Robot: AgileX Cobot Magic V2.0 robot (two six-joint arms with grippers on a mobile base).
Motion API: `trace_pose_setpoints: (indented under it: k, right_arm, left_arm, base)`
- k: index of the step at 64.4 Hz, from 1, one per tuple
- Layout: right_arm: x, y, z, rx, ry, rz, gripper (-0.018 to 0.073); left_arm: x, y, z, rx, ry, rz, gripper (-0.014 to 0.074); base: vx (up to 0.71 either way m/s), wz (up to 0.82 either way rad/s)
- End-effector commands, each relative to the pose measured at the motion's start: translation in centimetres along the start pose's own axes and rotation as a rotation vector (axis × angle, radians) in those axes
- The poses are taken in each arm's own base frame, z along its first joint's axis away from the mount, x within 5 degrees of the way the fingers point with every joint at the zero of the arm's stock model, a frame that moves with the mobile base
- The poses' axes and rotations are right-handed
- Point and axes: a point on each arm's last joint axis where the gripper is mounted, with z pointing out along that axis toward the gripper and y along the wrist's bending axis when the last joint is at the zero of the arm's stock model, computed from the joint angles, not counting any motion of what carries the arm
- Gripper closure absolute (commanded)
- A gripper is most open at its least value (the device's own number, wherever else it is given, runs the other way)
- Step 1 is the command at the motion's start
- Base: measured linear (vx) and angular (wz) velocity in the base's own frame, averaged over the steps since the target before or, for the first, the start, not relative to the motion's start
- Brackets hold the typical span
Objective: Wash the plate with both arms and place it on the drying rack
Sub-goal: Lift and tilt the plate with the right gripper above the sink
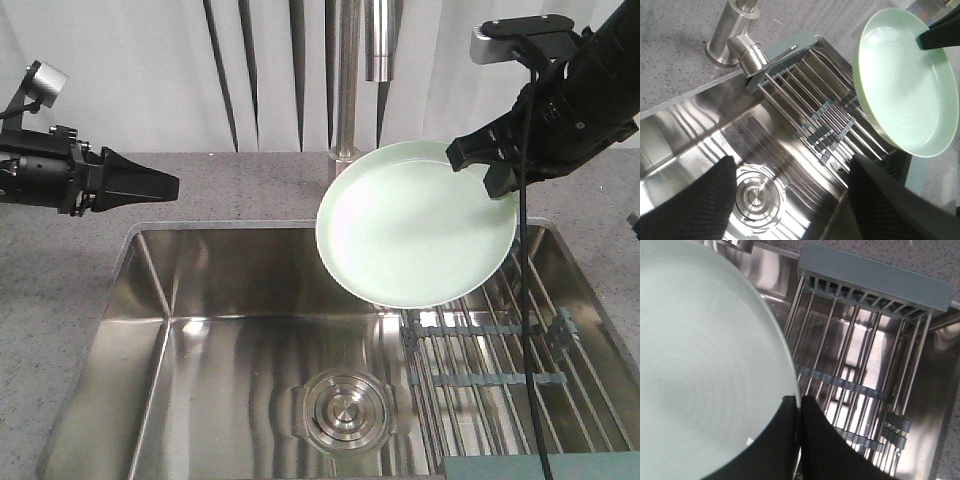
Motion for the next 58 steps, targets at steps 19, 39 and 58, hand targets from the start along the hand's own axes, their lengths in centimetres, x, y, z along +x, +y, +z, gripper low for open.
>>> trace_pose_setpoints:
  k: [19,39,58]
  right_arm:
    - [-0.5,3.2,-2.0,-0.355,-0.121,-0.045,0.0568]
    - [-3.1,1.4,-1.9,-0.158,-0.405,-0.012,0.0568]
    - [-2.1,-1.2,-1.5,0.126,-0.277,-0.003,0.0568]
  left_arm:
    - [-1.5,-2.4,-1.1,0.063,-0.078,0.034,0.0134]
    - [-1.5,-2.4,-1.1,0.063,-0.078,0.034,0.0134]
    - [-1.5,-2.4,-1.1,0.063,-0.078,0.034,0.0134]
  base:
    - [0.00,0.00]
    - [0.00,0.00]
    - [0.00,0.00]
